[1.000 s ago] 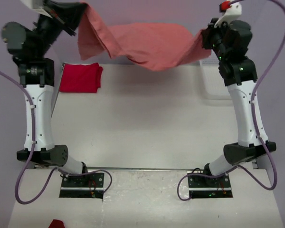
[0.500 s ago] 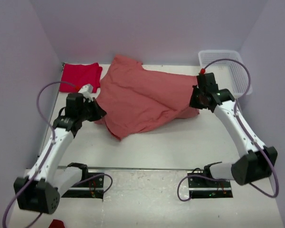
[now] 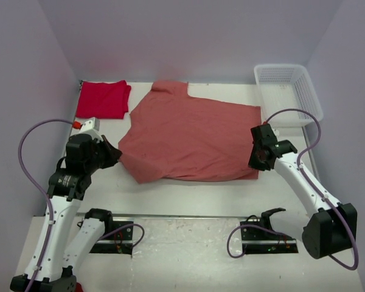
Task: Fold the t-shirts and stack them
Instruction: Flatten out the tshirt, then grap the side of the flattened tshirt closest away from the robot with both arms
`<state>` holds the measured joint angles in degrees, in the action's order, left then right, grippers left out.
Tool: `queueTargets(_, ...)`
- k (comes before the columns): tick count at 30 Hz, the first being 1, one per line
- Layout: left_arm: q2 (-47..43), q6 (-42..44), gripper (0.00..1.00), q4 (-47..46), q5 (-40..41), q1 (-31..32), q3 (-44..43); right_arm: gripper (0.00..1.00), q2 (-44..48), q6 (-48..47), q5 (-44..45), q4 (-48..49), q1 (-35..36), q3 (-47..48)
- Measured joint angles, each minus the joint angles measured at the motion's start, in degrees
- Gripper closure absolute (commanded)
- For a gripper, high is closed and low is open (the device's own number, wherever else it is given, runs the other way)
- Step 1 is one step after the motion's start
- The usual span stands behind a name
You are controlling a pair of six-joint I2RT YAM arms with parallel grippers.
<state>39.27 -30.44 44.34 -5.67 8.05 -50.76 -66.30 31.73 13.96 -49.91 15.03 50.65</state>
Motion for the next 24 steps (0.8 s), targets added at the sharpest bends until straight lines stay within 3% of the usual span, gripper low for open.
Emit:
queueTargets(9,0.74,0.48,1.0,0.66,-0.31,0.0,-0.02,1.0,2.82,3.28,0.07,-0.72,0.31,0.2)
queueTargets(18,13.14,4.81,1.0,-4.9,-2.1,0.0,-2.73,1.0,1.55,7.3,1.44,-2.78,0.31,1.01)
queueTargets(24,18.86,6.05,1.0,-8.28,-2.95,0.0,-5.97,1.0,6.91,10.34,0.46,-5.07,0.39,1.36)
